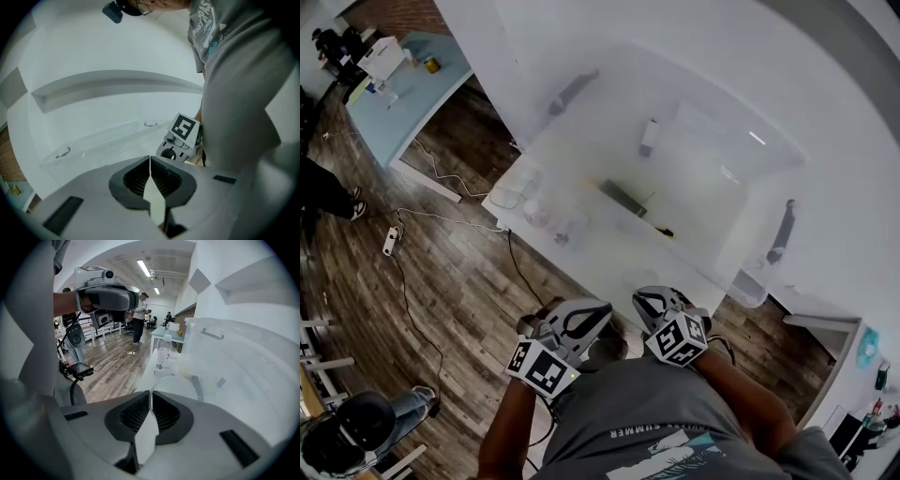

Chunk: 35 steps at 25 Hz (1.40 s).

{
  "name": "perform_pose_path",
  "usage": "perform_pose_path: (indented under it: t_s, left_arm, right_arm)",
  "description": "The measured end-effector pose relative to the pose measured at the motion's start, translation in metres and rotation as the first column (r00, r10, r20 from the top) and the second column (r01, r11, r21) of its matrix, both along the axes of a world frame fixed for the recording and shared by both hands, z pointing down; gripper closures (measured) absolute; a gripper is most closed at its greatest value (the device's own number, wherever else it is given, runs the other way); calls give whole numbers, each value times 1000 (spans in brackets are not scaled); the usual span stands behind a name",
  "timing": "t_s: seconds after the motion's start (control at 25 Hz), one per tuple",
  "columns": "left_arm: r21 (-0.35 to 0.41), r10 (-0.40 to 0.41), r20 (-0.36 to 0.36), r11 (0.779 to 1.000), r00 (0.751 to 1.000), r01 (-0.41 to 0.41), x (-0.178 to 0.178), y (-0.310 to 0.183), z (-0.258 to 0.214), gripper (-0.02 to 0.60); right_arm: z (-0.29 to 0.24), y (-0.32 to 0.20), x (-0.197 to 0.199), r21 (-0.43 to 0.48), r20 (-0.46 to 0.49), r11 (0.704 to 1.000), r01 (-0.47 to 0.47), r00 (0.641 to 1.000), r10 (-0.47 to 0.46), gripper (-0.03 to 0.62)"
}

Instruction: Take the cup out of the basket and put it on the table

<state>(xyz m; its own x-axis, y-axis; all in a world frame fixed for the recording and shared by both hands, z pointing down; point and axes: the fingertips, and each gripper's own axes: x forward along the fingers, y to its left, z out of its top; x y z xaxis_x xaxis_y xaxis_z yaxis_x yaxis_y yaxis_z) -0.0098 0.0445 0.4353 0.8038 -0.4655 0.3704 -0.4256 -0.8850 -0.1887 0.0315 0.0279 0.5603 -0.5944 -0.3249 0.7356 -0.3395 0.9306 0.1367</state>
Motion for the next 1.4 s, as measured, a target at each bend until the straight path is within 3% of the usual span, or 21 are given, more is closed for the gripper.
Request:
perform_pose_path:
  t_s: [0.28,0.52,0.92,1.4]
  left_arm:
    - [-18,92,105,996,990,-91,15,16,27,566]
    - [-34,166,113,986,980,-163,32,29,31,566]
    - [-39,218,110,976,970,-215,53,34,31,566]
    - [-75,252,132,967,959,-244,54,36,49,566]
  right_arm:
    - [10,8,-8,-61,28,998,6,1000,-4,562]
    - [8,9,-6,-72,40,997,-1,999,4,562]
    - [6,8,5,-73,35,997,-26,999,29,562]
    - [11,5,0,-92,42,995,-29,999,33,562]
